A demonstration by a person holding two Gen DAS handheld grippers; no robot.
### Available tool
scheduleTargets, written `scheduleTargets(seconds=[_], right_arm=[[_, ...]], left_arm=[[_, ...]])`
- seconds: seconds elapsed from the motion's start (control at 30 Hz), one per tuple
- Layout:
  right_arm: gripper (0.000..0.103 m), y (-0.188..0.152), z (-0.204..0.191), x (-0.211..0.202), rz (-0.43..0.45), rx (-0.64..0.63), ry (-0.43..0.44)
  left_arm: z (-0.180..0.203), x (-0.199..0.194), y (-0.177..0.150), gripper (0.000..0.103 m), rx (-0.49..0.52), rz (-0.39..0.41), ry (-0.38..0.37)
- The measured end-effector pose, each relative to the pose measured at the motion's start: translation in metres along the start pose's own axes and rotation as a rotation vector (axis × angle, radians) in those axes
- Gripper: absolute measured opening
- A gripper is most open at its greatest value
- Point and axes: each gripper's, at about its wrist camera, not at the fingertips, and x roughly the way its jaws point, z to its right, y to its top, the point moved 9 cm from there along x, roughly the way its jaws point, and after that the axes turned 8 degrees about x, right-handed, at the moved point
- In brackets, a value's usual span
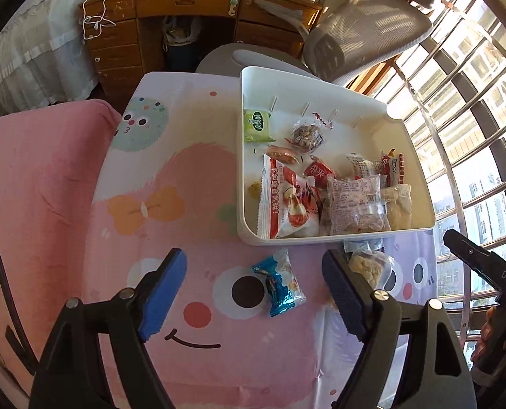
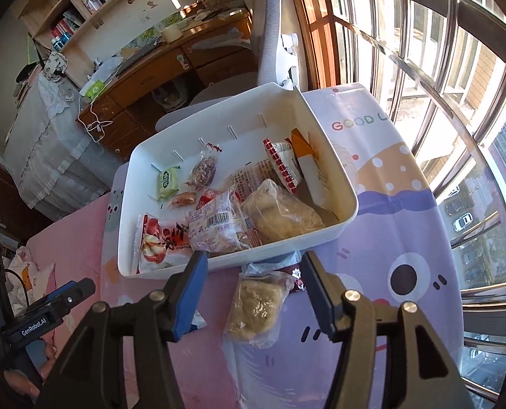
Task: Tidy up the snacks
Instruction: 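Withdraw both open tools from the tray toward the remaining snacks, then grasp the blue foil packet with the left tool while the right tool grasps the clear puffed-snack bag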
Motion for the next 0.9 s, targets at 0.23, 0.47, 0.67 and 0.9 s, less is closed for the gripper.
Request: scheduleTargets(seconds=[0.23, 0.47, 0.67, 0.9], right_arm=[[0.062, -0.022, 0.011, 0.026, -0.110, 0.063, -0.019], [0.067, -0.042, 0.017, 0.058, -0.211, 0.086, -0.058], [0.069, -0.061, 0.016, 0.085, -0.299, 0.097, -0.076], [0.069, -0.081, 0.017, 0.106, -0.364, 0.114, -0.092]], left_arm=[[0.001, 0.019, -0.025, 0.082, -0.046, -0.034, -0.020], [0.008, 0.051, -0.046, 0.082, -0.067, -0.116, -0.053], [0.010, 0.077, -0.056, 0.082, -0.076, -0.176, -0.076], [0.016, 0.103, -0.060, 0.082, -0.080, -0.208, -0.125]])
